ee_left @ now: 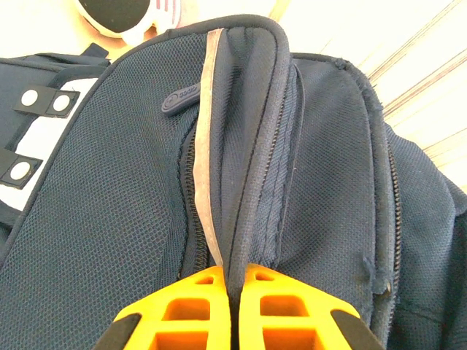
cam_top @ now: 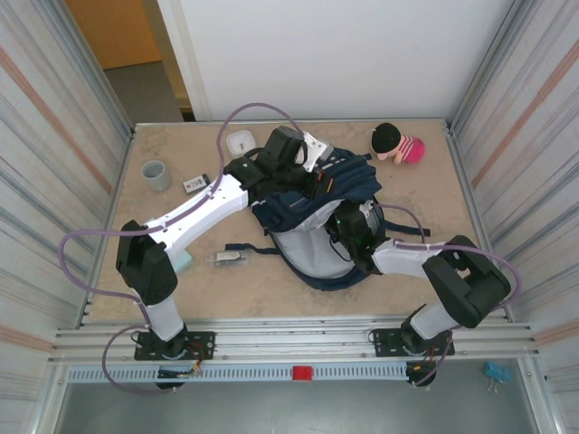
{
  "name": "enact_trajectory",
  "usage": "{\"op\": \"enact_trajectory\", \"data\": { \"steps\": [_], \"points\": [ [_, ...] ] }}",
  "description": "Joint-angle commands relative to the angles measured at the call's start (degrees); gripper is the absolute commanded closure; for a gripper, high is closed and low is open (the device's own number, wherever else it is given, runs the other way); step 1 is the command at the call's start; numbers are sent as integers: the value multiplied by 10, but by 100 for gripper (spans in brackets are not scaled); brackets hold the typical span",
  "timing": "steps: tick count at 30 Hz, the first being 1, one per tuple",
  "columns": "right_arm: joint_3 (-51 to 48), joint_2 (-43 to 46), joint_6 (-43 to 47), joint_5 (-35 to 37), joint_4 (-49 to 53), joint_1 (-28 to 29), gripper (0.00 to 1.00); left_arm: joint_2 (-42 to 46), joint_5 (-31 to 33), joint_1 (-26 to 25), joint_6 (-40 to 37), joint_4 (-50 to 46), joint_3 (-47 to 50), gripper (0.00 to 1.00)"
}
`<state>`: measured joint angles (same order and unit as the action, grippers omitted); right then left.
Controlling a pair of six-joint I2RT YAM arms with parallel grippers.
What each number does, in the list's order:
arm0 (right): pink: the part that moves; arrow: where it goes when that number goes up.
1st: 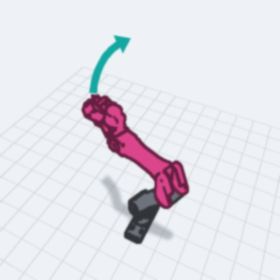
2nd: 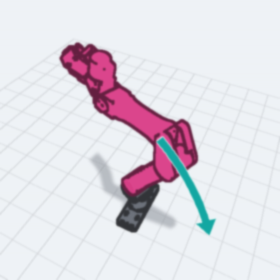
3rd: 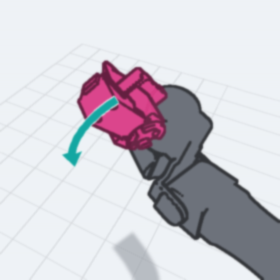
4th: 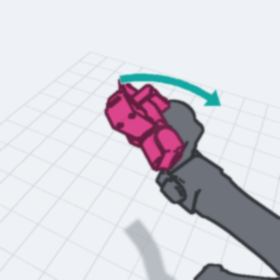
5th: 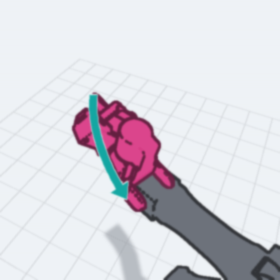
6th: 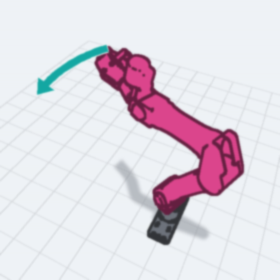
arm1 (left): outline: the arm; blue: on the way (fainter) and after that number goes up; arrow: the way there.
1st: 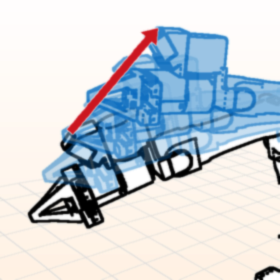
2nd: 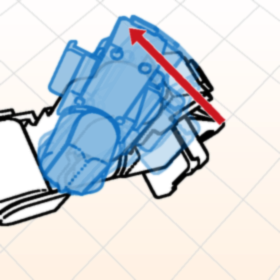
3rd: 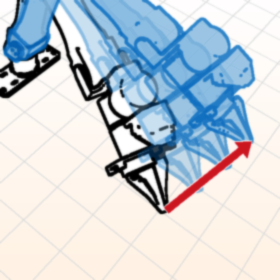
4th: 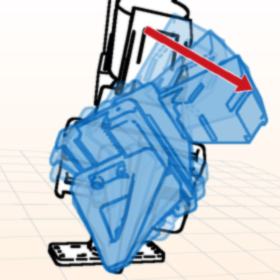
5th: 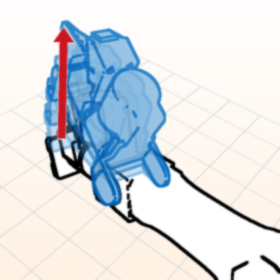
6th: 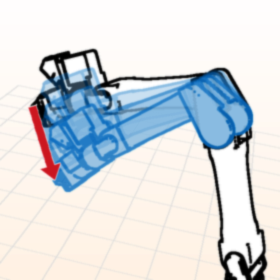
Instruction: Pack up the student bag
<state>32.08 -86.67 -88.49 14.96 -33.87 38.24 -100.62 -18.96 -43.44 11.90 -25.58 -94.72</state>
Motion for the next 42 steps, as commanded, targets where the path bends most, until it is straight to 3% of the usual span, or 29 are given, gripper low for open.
{"op": "enact_trajectory", "data": {
  "steps": [1, 4, 7, 14, 20, 25, 32, 33, 38, 42],
  "points": [
    [11, -17, -27, -1, -21, 0, 65, 3, -19, 8, 4, 51, -40, 100],
    [1, -8, -30, -22, 15, 0, 51, 2, 3, 10, -6, 39, -40, 100],
    [-1, 21, -20, -42, 81, -1, 44, 0, 20, 12, -16, 30, -39, 100],
    [-41, 137, 7, -66, 223, -9, 38, -1, 41, 12, -22, 18, -38, 100],
    [-35, 273, 97, -103, 384, -26, 31, 6, 65, 12, -34, 7, -23, 100],
    [0, 406, 168, -69, 535, -26, 31, 3, 58, 9, -29, 6, -8, 100],
    [23, 520, 290, -27, 576, -28, 23, 2, 37, 5, -36, 8, 36, 100],
    [32, 525, 312, -30, 578, -28, 23, -1, 30, 5, -36, 6, 39, 97],
    [84, 514, 425, -32, 608, -28, 23, 15, -7, 8, -19, 2, 62, 54],
    [116, 465, 552, -94, 606, -20, 23, 63, 1, 28, 8, 15, 117, 37]
  ]
}}
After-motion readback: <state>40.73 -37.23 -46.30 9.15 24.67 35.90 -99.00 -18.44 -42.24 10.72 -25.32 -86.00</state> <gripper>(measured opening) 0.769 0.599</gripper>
